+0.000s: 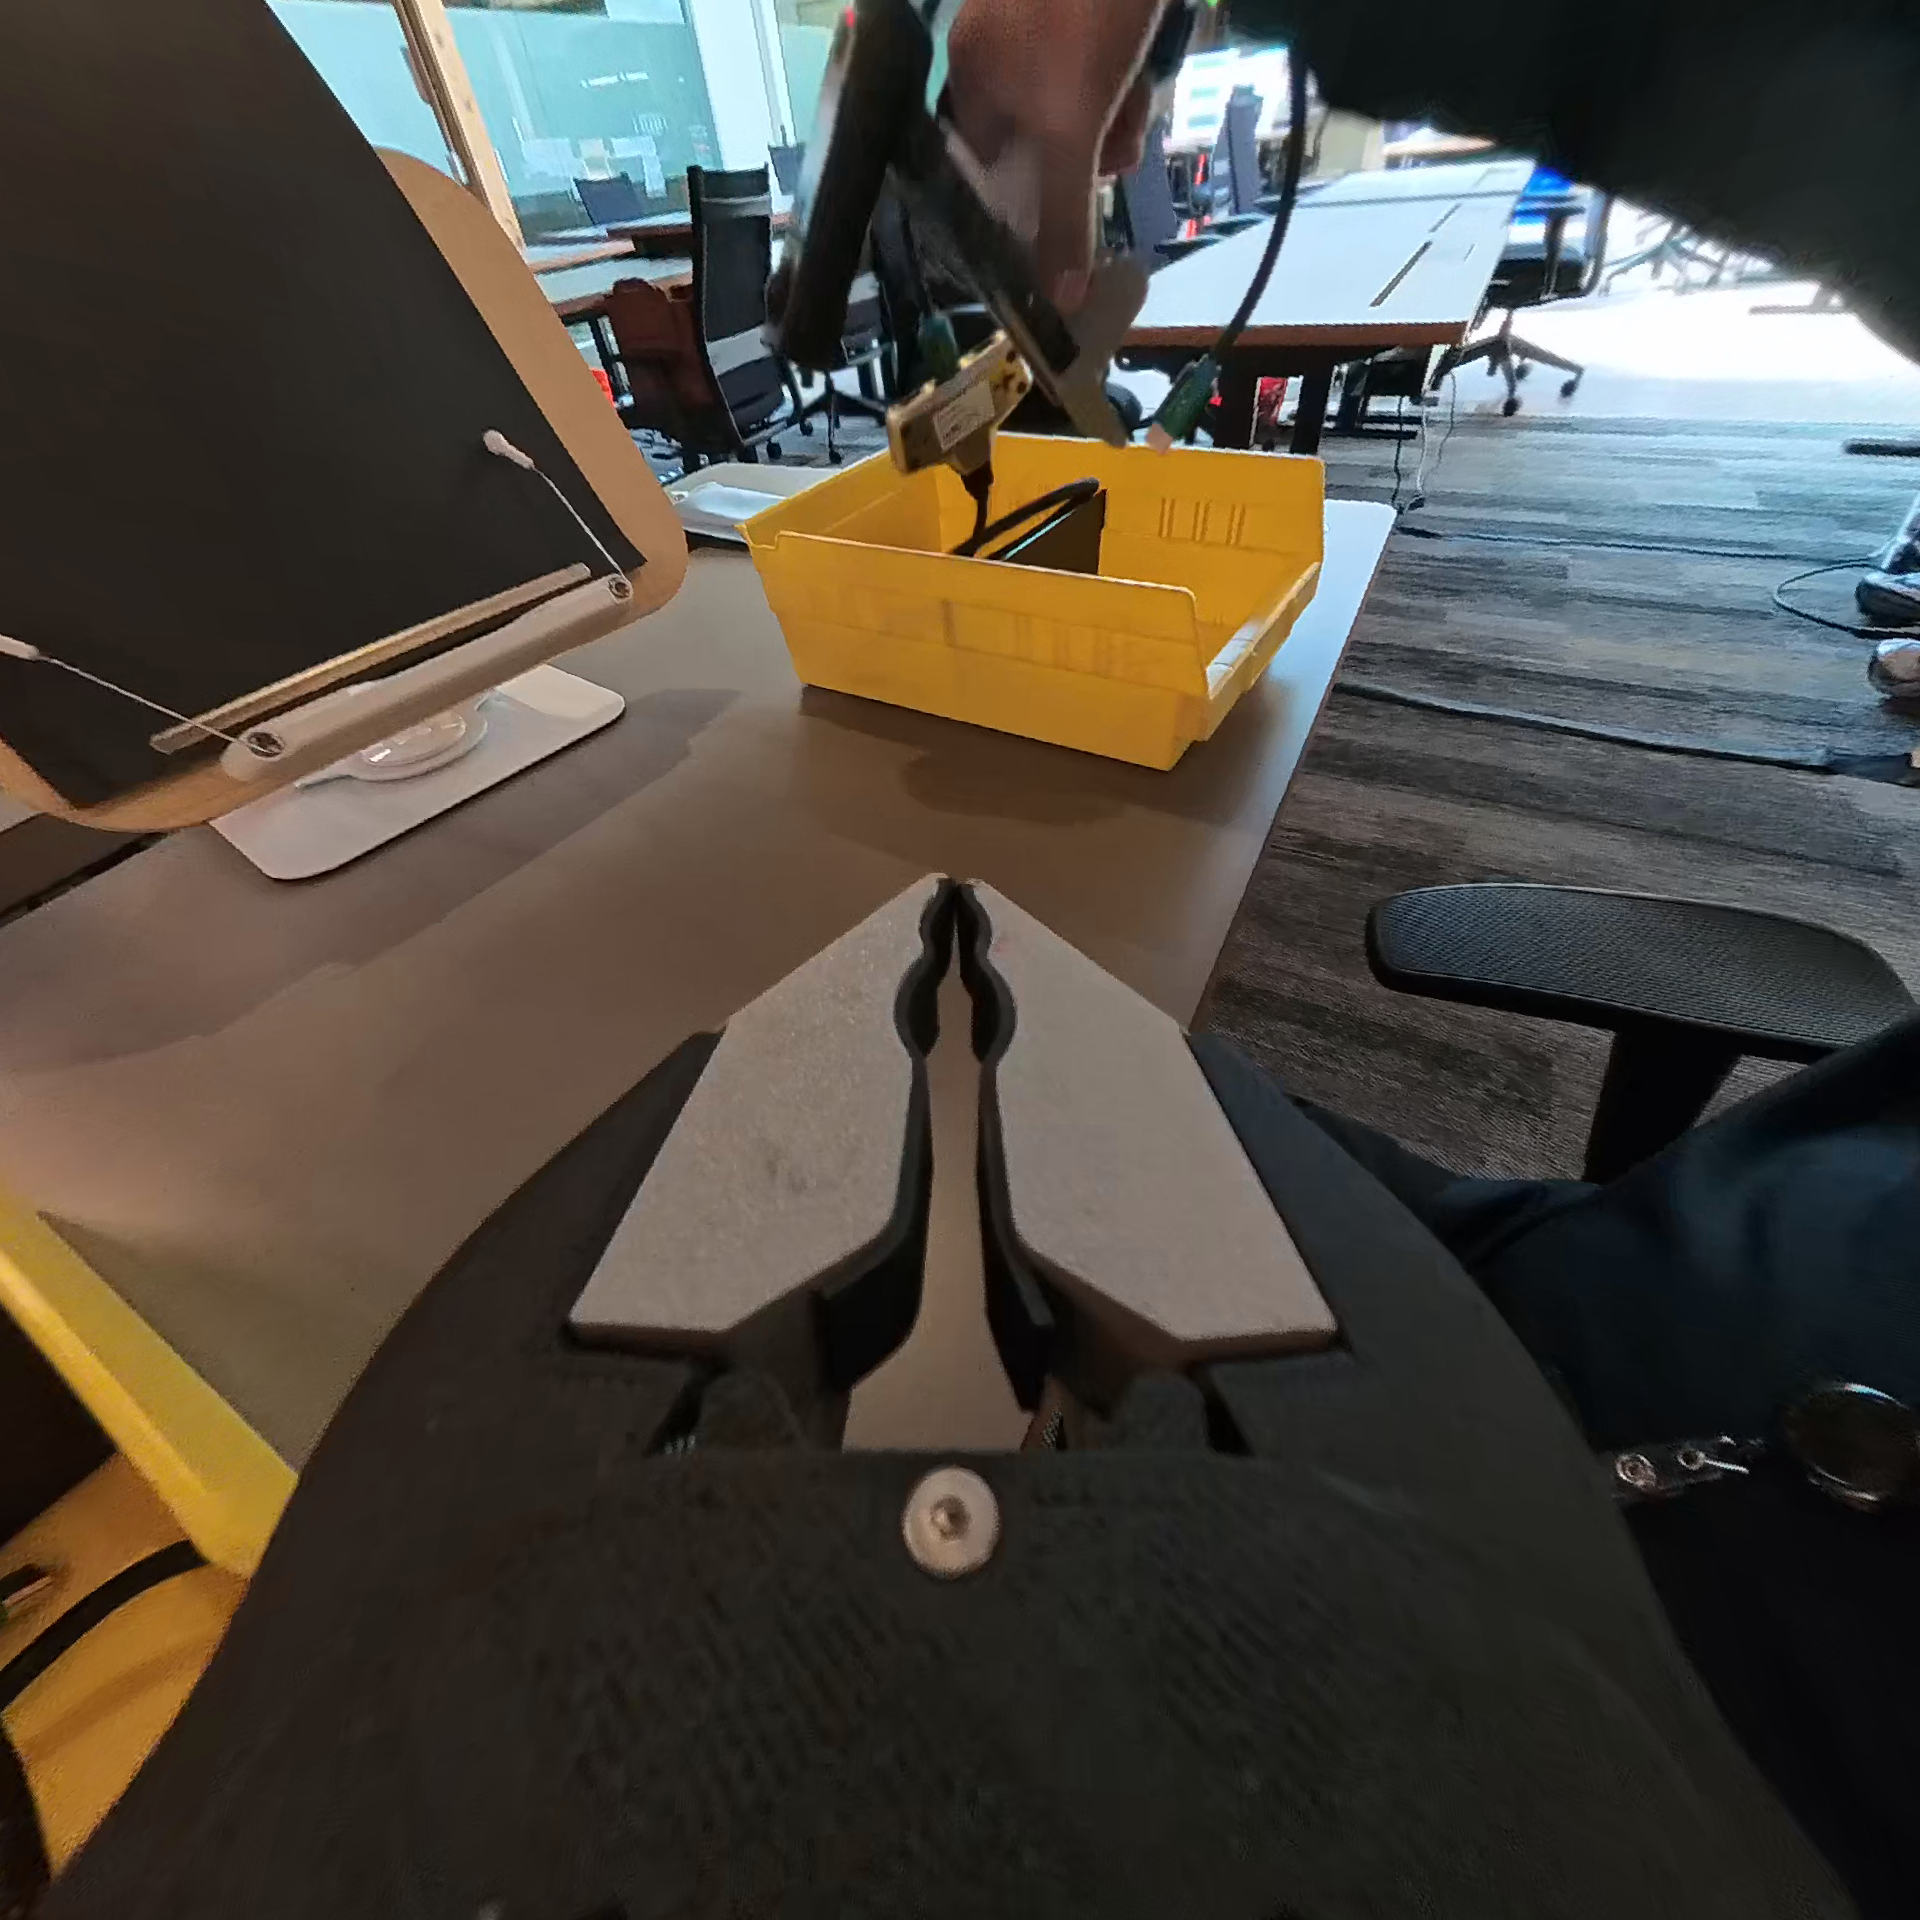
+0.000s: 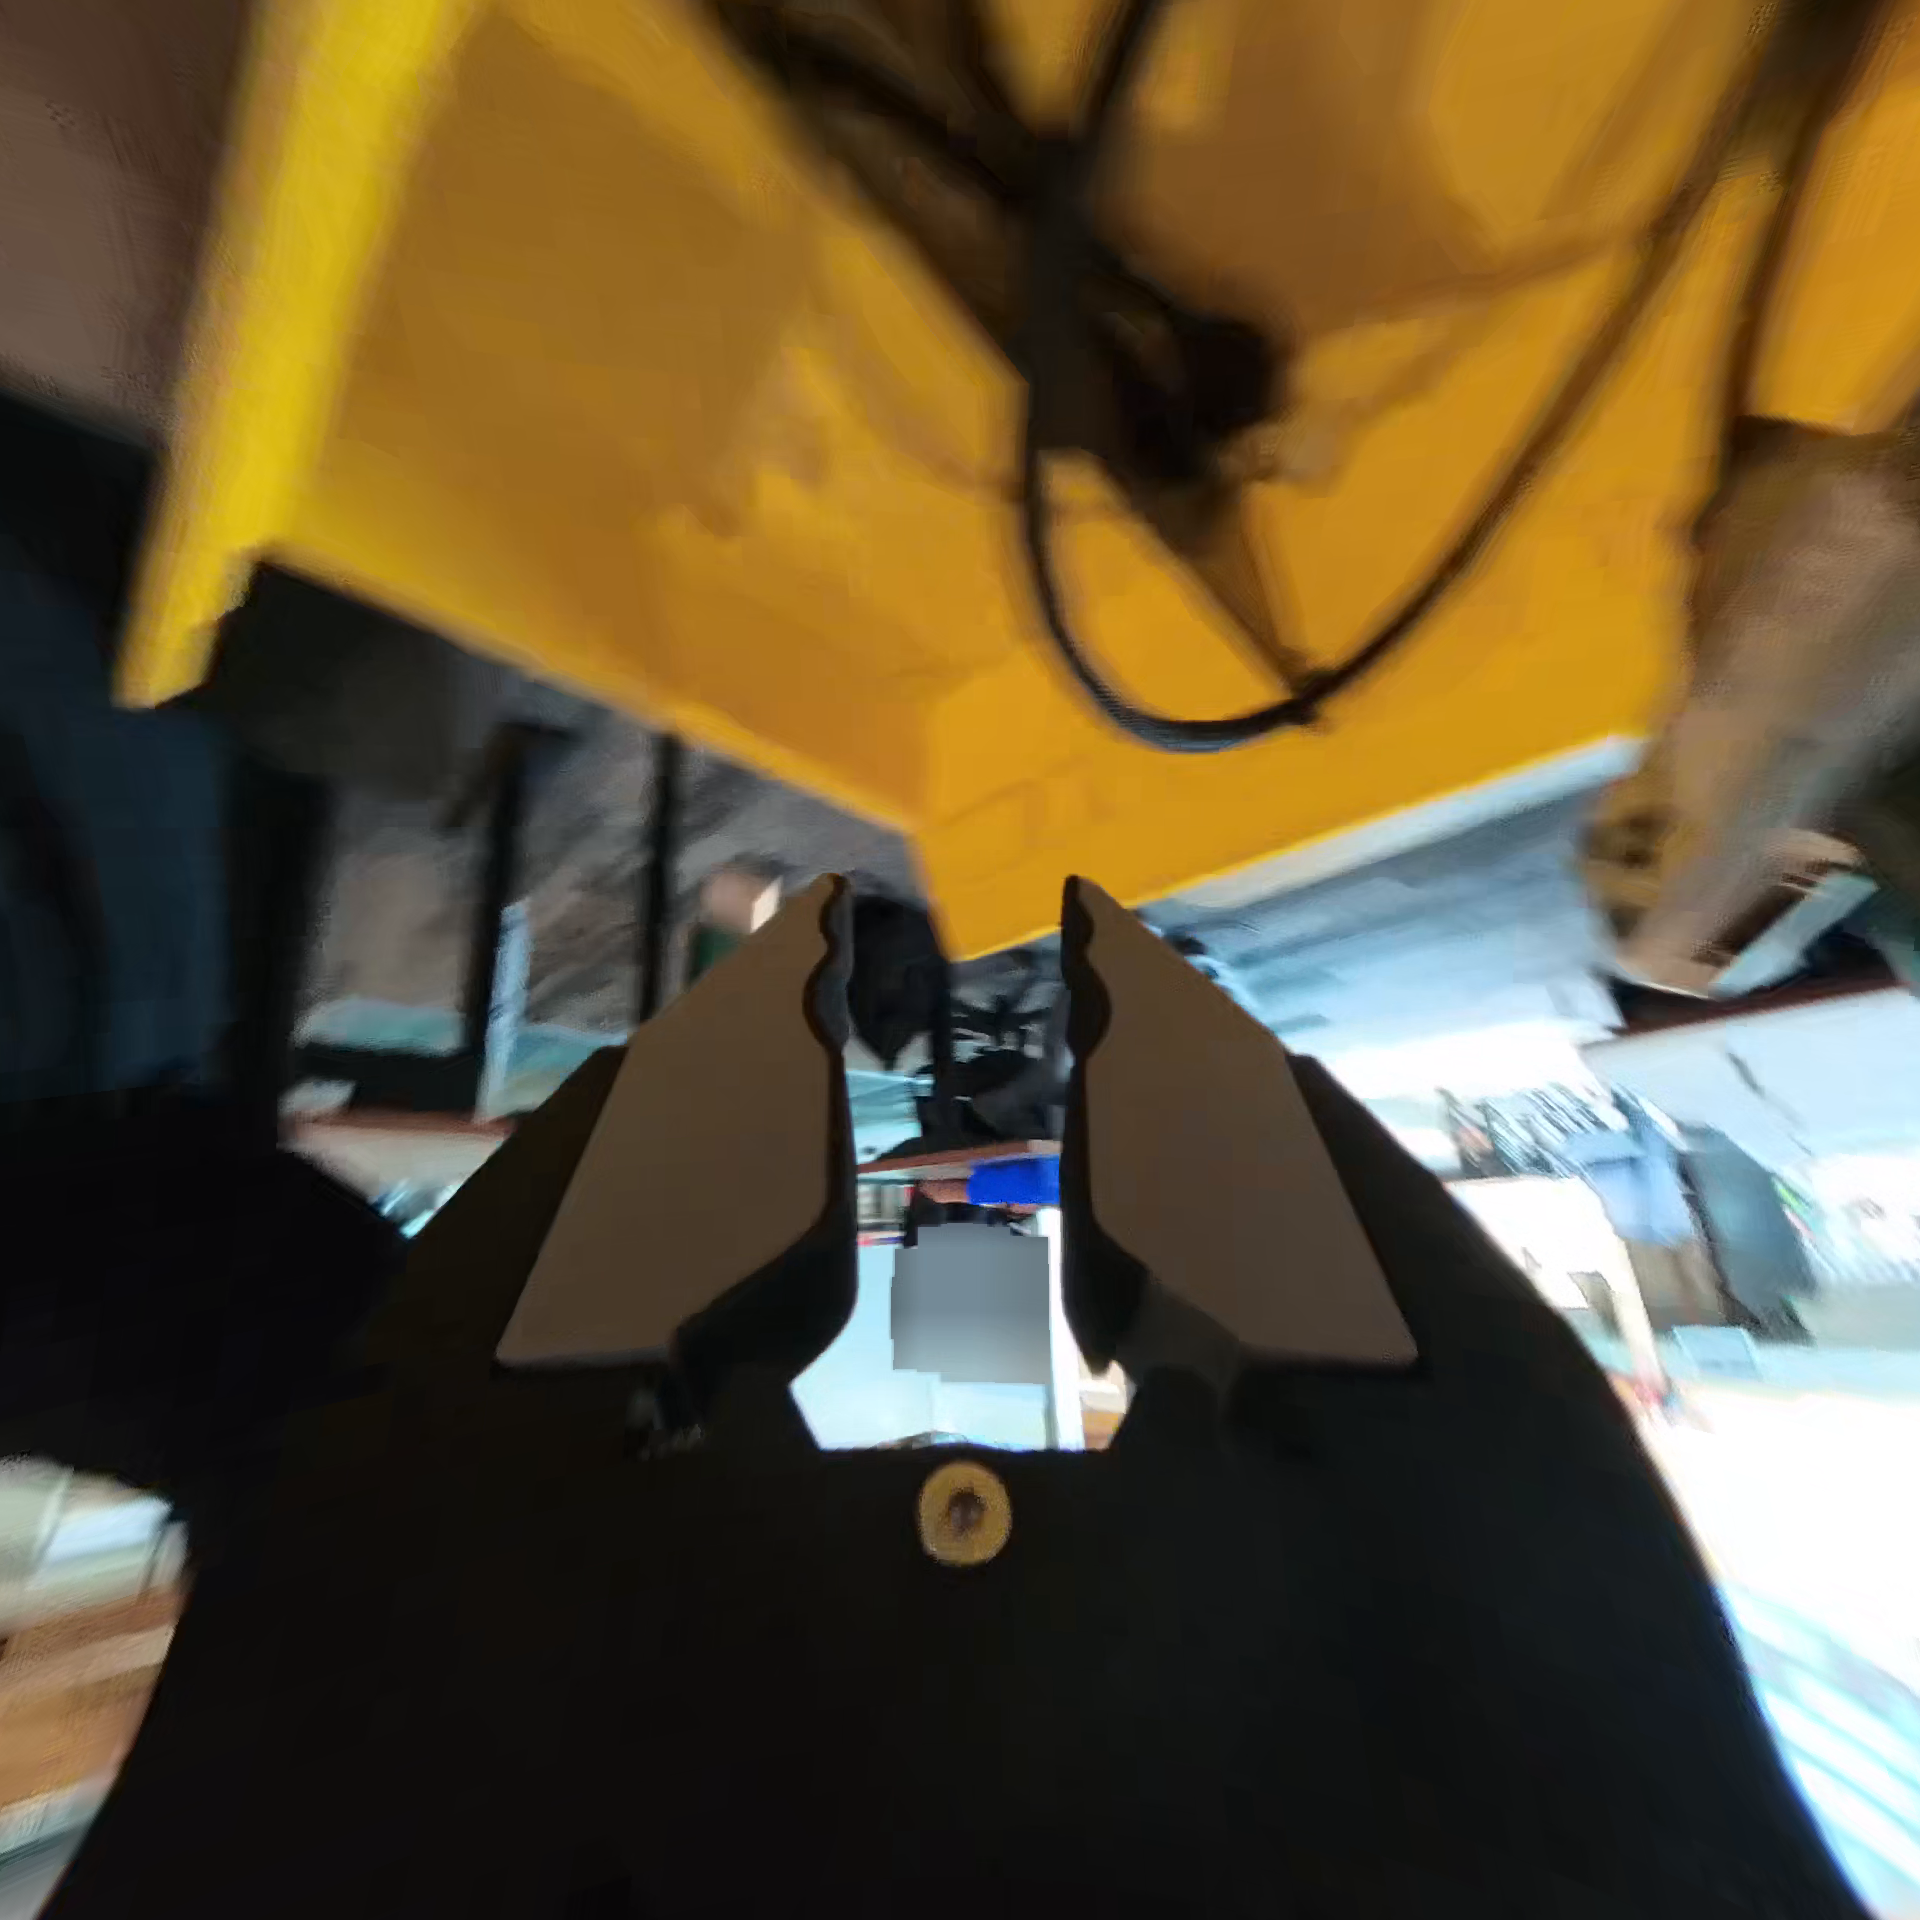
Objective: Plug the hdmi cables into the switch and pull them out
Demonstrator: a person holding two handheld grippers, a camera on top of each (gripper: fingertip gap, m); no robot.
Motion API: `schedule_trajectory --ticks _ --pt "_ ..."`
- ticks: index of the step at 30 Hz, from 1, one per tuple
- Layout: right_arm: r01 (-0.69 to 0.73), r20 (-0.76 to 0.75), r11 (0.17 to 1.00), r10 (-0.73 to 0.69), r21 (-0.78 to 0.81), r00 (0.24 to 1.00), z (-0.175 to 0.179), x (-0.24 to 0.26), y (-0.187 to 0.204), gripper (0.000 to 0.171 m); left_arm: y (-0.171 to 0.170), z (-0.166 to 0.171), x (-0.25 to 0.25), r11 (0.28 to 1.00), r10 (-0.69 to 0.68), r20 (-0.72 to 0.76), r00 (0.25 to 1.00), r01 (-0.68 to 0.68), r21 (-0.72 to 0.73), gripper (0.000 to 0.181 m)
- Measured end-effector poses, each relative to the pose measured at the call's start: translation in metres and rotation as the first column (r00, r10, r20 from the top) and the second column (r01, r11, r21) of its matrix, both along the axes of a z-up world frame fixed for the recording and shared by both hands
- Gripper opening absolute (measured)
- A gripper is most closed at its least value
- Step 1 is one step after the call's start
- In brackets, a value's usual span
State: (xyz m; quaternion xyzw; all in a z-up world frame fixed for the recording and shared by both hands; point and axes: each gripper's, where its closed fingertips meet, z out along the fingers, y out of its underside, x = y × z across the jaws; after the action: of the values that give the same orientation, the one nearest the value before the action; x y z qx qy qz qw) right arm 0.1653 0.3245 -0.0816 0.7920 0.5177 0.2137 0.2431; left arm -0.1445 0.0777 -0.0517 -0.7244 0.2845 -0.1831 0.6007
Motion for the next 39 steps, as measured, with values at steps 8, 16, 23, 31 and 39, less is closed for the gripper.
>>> schedule_trajectory --ticks 8,16,23,31,39 --pt "-0.183 -0.589 0.922 -0.058 -0.342 0.806 0.017 -0.094 -0.068 0.033 -0.002 -0.004 0.004 1.000 -0.004 -0.044 0.999 0.004 -0.004 0.000" --pt "-0.338 -0.910 0.934 0.235 0.114 0.342 0.078 -0.119 -0.087 0.041 -0.005 0.001 -0.001 1.000 0.004 -0.027 1.000 -0.003 0.008 0.000" --pt "-0.477 -0.616 0.774 0.627 0.417 0.478 0.051 -0.045 -0.114 0.043 -0.001 -0.005 0.012 0.999 -0.032 -0.008 0.999 0.031 -0.019 0.000" --pt "-0.630 -0.326 0.639 0.768 0.442 0.551 0.012 -0.020 -0.097 0.017 -0.011 -0.002 0.030 0.997 -0.072 -0.066 0.995 0.073 0.003 0.000" --pt "-0.333 -0.529 0.722 0.679 0.607 0.508 0.100 -0.021 -0.037 0.008 -0.012 0.005 0.015 0.998 -0.058 -0.024 0.998 0.058 0.012 0.000"
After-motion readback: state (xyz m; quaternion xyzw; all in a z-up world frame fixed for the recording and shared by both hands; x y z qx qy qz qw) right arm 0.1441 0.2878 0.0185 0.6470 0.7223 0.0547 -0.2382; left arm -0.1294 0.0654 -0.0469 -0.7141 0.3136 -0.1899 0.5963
